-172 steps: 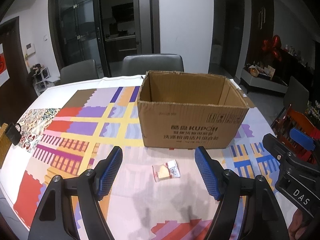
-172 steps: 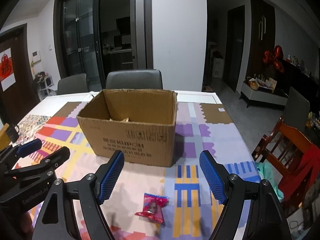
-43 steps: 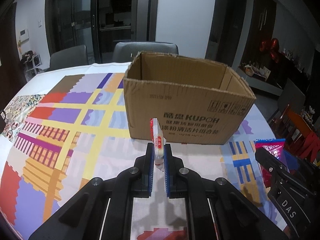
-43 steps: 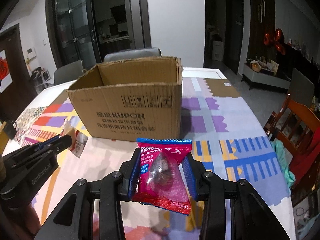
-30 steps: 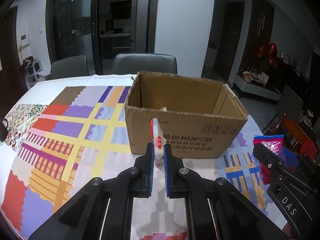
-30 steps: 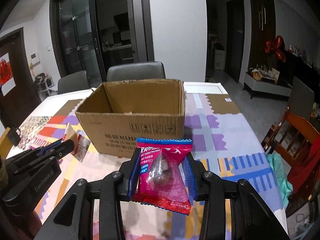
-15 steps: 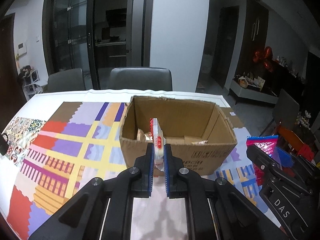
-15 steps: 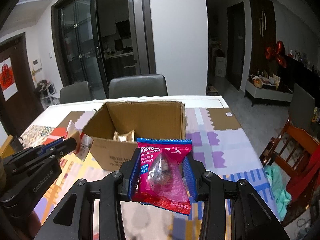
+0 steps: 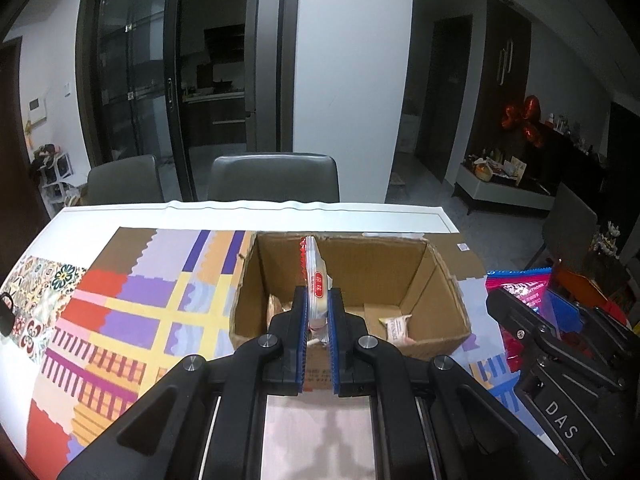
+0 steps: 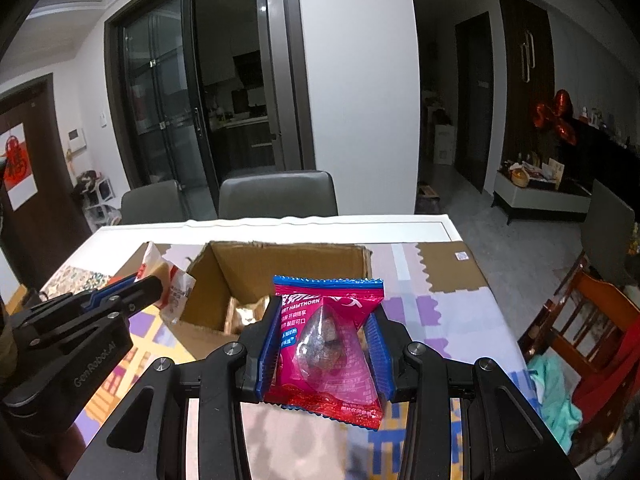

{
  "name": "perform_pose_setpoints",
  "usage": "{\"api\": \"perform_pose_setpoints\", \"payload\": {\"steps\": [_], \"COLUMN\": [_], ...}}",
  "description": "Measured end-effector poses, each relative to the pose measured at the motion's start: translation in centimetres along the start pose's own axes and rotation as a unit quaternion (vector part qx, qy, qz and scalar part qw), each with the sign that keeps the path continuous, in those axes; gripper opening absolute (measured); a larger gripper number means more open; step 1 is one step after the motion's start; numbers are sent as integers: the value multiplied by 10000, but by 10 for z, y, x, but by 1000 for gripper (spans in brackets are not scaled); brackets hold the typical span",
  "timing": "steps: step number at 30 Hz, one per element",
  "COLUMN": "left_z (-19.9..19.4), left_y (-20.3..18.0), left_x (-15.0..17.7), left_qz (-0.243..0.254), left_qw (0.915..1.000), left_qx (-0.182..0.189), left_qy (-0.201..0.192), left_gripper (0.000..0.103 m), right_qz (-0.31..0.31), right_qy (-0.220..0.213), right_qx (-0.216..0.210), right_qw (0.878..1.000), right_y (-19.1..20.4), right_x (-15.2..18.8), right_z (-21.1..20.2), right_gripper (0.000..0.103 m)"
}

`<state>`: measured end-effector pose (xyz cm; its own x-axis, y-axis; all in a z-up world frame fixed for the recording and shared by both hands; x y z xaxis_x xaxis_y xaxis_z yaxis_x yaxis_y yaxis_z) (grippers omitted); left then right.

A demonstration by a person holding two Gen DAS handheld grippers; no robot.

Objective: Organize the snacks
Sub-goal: 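Carry the cake packet with the left gripper while the right carries the pink packet to the box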

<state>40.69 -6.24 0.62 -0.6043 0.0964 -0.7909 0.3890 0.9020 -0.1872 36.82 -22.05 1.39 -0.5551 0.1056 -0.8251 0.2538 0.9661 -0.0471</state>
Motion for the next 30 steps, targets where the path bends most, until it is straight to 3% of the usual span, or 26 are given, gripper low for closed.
{"api": "perform_pose_setpoints", "payload": {"steps": [30], "left_z": [80], "left_y": [26], "left_x": [-10], "left_qz": [-146], "left_qw": [9991], "left_qx": [15], "left_qy": [394], "left_gripper": [11], "right_qz": [-105], "right_qy": [272], "right_qx": [-345], "right_qw": [9990], "right_y": [30], "right_x": [-17], "right_z": [81], "right_gripper": [41]}}
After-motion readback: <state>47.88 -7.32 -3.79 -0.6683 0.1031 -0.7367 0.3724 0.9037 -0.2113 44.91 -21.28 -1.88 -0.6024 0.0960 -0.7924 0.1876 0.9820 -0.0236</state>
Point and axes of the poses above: each gripper's, at about its wrist camera, not at the fingertips, and z roughly the way its jaws point, y to its left, x to its underside, the point moved 3 cm from there along z, roughly the way its jaws point, and after that the axes turned 13 degrees about x, right-handed, at the moved point
